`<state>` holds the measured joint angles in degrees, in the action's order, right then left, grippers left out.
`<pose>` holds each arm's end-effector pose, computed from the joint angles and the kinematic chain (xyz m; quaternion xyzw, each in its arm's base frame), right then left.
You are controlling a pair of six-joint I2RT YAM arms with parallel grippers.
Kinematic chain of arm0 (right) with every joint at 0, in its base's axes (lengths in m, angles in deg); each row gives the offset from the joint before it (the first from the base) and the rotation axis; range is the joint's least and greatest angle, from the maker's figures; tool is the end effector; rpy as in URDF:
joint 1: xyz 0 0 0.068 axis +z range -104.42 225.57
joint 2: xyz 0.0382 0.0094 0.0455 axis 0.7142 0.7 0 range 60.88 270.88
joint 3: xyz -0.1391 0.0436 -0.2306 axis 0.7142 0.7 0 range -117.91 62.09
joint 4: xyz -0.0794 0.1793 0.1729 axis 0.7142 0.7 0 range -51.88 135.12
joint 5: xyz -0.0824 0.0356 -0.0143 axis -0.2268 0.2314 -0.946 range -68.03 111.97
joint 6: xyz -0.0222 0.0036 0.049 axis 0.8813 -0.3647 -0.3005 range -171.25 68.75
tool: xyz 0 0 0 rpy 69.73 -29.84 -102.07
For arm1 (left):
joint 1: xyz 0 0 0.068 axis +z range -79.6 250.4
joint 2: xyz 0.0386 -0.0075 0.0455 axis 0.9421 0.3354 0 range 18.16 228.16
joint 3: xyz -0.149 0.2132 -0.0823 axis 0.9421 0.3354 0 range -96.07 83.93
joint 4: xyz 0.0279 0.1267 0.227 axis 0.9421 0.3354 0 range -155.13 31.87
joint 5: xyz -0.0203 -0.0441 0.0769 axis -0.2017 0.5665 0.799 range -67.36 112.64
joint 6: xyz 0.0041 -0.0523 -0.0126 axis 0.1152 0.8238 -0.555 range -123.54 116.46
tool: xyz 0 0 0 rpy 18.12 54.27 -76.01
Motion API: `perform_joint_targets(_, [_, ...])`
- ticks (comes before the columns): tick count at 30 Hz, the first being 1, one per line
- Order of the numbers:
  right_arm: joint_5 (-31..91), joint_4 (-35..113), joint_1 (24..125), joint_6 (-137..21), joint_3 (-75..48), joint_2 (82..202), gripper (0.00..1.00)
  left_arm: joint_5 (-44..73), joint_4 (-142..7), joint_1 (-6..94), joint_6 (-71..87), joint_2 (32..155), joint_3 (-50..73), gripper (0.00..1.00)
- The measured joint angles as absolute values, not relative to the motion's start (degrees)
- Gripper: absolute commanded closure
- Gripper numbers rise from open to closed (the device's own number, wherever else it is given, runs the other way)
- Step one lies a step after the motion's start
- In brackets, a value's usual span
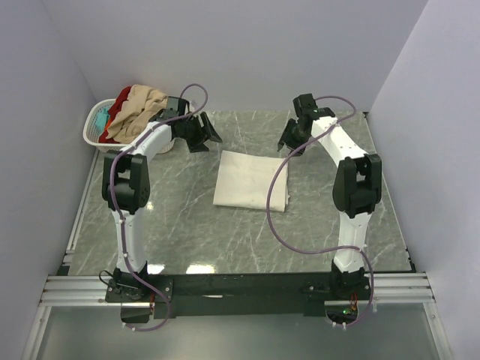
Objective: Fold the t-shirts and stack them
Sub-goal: Fold the tshirt
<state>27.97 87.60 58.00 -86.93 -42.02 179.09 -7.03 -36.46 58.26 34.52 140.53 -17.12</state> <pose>0.4345 0.0994 0.2466 0.1842 0.9547 0.1396 0.1877 0.4644 -0.1181 0.2229 -0.1184 0.9048 -0.3582 0.1975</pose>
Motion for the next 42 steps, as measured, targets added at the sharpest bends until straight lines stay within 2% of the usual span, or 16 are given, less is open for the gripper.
perform_joint_targets(5, [31.40,84.45,57.96,-85.09,-39.79,177.32,0.39,-5.94,-36.48,58.22,32.12,138.43,-14.15,0.27])
perform_joint_targets(12, [35.58,78.77,57.96,-83.08,-21.78,165.85,0.35,-5.57,-37.42,57.52,29.36,131.37,-2.59,0.31])
perform_joint_targets(16, [37.46,75.86,57.96,-82.73,-12.39,159.75,0.26,-4.35,-37.73,55.59,28.12,129.42,1.35,0.31])
perform_joint_targets(25, [40.89,68.49,57.50,-82.32,-0.50,156.56,0.25,-1.20,-37.93,51.94,27.07,129.40,5.24,0.33])
perform_joint_targets(42, [46.13,58.70,53.45,-82.87,3.29,159.09,0.28,1.14,-38.39,51.75,27.15,133.58,3.88,0.62])
